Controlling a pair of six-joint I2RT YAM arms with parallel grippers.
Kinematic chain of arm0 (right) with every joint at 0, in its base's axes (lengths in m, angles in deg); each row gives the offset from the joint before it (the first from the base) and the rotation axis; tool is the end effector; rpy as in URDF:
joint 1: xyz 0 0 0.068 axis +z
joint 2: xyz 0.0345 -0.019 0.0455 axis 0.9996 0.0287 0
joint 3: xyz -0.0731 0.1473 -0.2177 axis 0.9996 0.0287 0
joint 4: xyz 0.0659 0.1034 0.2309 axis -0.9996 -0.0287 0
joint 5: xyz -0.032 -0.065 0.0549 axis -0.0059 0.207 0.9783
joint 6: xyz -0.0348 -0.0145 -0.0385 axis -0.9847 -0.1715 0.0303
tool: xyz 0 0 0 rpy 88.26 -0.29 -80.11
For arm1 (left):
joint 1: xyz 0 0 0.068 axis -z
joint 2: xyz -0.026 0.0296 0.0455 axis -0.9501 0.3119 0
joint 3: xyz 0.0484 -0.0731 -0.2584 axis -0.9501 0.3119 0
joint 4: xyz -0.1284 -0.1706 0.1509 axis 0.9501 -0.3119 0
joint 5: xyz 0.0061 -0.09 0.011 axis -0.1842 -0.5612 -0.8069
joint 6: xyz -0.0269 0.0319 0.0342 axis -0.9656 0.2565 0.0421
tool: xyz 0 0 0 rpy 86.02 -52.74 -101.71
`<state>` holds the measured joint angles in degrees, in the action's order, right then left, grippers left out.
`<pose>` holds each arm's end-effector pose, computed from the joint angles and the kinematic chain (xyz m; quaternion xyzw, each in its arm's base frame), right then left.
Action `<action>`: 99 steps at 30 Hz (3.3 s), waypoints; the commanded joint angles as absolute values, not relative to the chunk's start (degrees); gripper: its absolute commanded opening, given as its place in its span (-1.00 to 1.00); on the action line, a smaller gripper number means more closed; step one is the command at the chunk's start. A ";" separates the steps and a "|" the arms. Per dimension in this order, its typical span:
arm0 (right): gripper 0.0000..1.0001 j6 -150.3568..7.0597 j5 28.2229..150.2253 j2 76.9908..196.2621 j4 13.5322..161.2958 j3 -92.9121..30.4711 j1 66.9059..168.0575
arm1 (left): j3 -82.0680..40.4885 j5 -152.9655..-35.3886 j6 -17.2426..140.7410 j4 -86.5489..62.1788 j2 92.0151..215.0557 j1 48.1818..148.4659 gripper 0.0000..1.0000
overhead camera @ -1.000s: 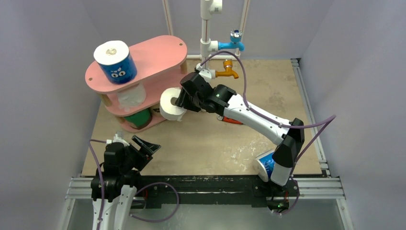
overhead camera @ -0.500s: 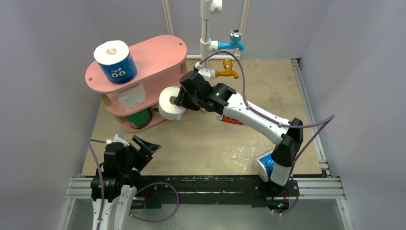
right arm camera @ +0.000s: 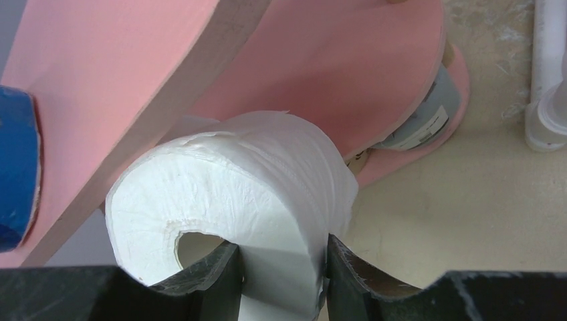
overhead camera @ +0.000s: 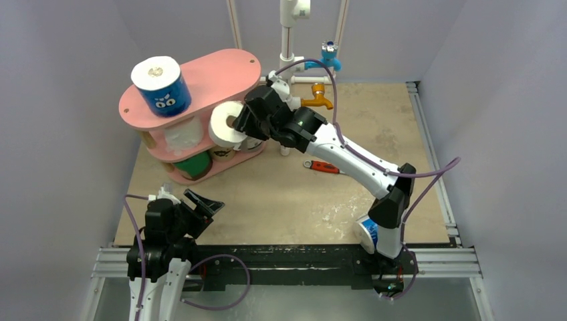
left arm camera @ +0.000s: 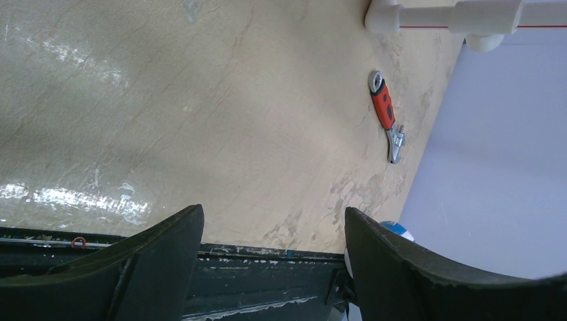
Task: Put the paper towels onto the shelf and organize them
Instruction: Place the paper towel on the shelf.
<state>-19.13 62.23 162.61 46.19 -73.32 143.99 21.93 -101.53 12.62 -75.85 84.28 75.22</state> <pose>0.2462 0.3394 0.4145 0.1102 0.8555 0.3297 0.3838 0.0431 -0.0121 0.2267 -0.3755 0.8107 -0.3330 0.3015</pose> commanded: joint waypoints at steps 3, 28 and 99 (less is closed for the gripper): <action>-0.75 -16.91 58.54 165.78 49.21 -79.94 144.07 | 20.76 -99.64 13.72 -81.66 84.15 75.57 0.53; 0.00 -16.68 60.09 172.31 49.03 -86.67 144.07 | 21.11 -99.56 13.72 -81.26 83.59 75.99 0.53; -0.61 -71.78 58.02 152.75 102.06 -36.69 151.47 | 21.67 -99.43 13.56 -80.96 83.89 76.17 0.52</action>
<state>-70.52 58.14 151.99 98.40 -32.77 151.71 21.93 -101.27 12.36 -75.87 83.82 75.73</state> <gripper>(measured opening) 0.196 0.762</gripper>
